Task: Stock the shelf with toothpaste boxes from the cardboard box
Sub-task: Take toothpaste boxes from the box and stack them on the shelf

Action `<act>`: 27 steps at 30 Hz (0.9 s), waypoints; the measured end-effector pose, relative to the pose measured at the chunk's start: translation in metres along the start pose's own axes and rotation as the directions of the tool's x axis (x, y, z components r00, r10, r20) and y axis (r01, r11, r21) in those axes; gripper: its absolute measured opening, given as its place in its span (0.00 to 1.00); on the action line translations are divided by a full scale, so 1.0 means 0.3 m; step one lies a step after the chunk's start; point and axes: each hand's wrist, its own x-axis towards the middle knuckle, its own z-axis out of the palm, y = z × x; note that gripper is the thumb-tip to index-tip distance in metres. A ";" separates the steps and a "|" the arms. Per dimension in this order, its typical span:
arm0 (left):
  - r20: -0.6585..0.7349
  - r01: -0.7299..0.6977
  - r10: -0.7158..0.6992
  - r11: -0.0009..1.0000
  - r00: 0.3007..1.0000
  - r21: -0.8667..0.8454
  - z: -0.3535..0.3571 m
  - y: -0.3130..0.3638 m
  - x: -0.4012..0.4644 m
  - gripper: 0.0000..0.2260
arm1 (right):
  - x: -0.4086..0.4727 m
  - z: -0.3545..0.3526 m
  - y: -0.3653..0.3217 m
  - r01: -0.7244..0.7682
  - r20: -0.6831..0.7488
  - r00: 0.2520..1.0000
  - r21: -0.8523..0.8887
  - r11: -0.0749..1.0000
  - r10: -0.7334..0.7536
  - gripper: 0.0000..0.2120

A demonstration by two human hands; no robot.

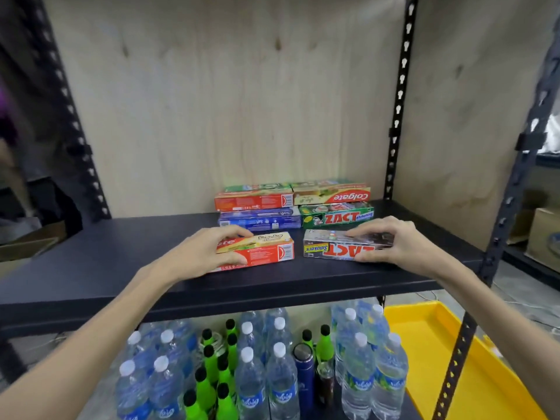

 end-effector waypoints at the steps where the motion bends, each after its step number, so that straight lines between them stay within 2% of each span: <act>1: -0.001 0.002 -0.002 1.000 1.000 0.016 0.011 -0.015 0.019 0.33 | 0.022 0.001 0.023 0.005 -0.006 1.000 -0.016 1.000 -0.005 0.23; 5: -0.060 -0.062 0.076 0.976 0.995 0.208 0.041 -0.040 0.097 0.36 | 0.121 0.000 0.109 0.012 -0.033 0.999 -0.090 0.996 -0.015 0.23; 7: -0.093 -0.083 0.112 0.958 0.989 0.275 0.059 -0.040 0.138 0.32 | 0.171 0.003 0.145 0.003 -0.044 0.999 -0.144 0.990 -0.009 0.22; 10: -0.160 -0.073 0.120 0.959 0.980 0.273 0.107 -0.054 0.191 0.25 | 0.234 0.013 0.191 -0.018 -0.061 0.998 -0.191 0.981 0.006 0.22; 15: -0.293 -0.012 0.098 0.959 0.951 0.281 0.164 -0.053 0.261 0.22 | 0.297 0.024 0.256 -0.010 -0.059 0.998 -0.183 0.983 0.000 0.22; 20: -0.300 -0.032 0.103 0.972 0.949 0.232 0.180 -0.074 0.294 0.22 | 0.324 0.044 0.289 0.018 -0.078 0.996 -0.202 0.979 -0.035 0.23; 27: -0.346 0.025 0.034 0.986 0.938 0.165 0.193 -0.065 0.295 0.25 | 0.309 0.057 0.268 0.010 -0.139 0.989 -0.224 0.975 -0.042 0.24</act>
